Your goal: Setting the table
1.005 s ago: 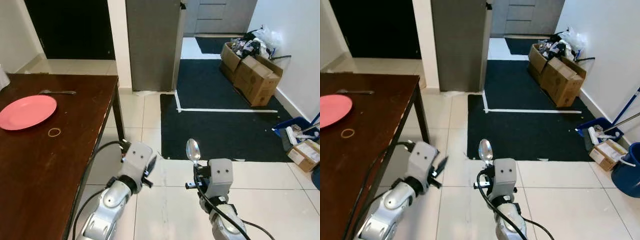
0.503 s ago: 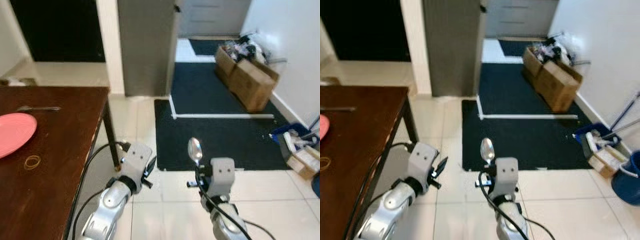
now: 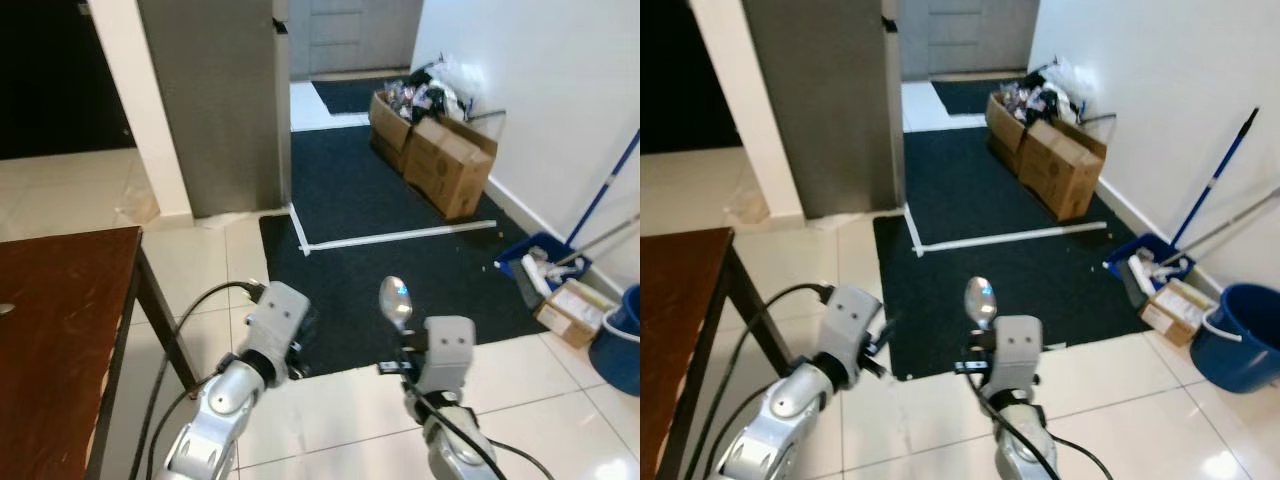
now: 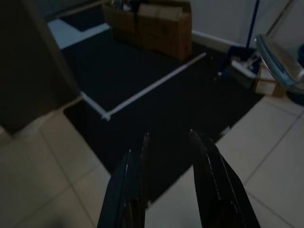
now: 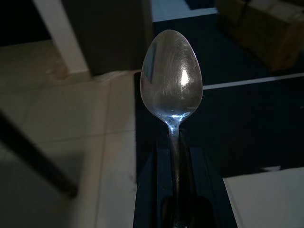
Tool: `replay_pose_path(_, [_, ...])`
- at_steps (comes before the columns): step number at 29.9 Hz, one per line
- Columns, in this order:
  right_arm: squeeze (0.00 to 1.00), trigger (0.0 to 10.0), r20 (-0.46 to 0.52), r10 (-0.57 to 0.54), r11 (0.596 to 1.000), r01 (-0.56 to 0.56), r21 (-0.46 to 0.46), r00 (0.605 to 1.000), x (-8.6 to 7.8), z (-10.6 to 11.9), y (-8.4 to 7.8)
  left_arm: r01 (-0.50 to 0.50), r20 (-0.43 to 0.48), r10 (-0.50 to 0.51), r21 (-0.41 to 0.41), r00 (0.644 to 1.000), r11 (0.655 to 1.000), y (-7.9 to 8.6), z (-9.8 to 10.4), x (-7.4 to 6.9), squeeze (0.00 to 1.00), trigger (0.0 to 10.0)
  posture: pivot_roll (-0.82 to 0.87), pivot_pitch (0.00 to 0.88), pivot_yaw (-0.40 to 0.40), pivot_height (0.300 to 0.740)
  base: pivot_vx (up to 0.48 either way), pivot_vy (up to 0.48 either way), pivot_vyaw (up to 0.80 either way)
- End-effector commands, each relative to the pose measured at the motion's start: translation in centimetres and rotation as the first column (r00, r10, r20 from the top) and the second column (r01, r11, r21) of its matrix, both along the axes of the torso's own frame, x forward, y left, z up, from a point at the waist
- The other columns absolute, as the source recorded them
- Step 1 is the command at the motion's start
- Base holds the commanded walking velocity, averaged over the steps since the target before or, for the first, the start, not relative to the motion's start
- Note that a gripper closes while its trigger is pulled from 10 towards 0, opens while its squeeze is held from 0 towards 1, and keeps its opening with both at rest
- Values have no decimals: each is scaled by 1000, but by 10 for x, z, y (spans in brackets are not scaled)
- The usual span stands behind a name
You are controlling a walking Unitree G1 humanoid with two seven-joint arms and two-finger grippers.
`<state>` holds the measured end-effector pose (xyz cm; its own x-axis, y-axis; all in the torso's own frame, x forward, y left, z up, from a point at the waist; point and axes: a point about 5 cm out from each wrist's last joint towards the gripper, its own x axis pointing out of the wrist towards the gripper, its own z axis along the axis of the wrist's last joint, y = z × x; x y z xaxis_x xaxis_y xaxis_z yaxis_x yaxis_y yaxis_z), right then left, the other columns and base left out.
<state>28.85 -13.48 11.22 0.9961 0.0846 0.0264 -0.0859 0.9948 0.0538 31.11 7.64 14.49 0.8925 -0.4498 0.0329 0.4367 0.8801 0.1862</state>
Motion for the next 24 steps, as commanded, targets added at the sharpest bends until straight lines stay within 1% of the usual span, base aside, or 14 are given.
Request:
replay_pose_path(1, [0, 10000, -1, -7, 1000, 7, 4, 1000, -1, -1, -3, 13, -13, -13, 12, 1000, 1000, -4, -5, -2, 0, 10000, -4, 83, 93, 740, 480, 0, 0])
replay_pose_path(9, [0, 10000, 35, 43, 998, -44, 41, 998, -1, 6, 5, 7, -10, -7, 13, 1000, 1000, -3, -4, -1, 0, 10000, -3, 79, 93, 740, 480, 0, 0])
replay_pose_path(16, [0, 10000, 46, 58, 997, -60, 51, 997, -2, 8, 7, 2, -9, -2, 10, 1000, 1000, -2, -3, 0, 0, 10000, -2, 82, 93, 740, 480, 0, 0])
replay_pose_path(19, [0, 10000, 55, 70, 996, -73, 59, 996, -2, 10, 7, -23, -29, 23, -2, 999, 1000, 0, -4, 1, 0, 10000, 0, 83, 94, 740, 104, 0, 0])
replay_pose_path(24, [0, 10000, 55, 73, 995, -77, 58, 996, -2, 10, 7, -28, -36, 27, -6, 999, 1000, 1, -4, 1, 0, 10000, 2, 84, 95, 740, 0, 0, 0])
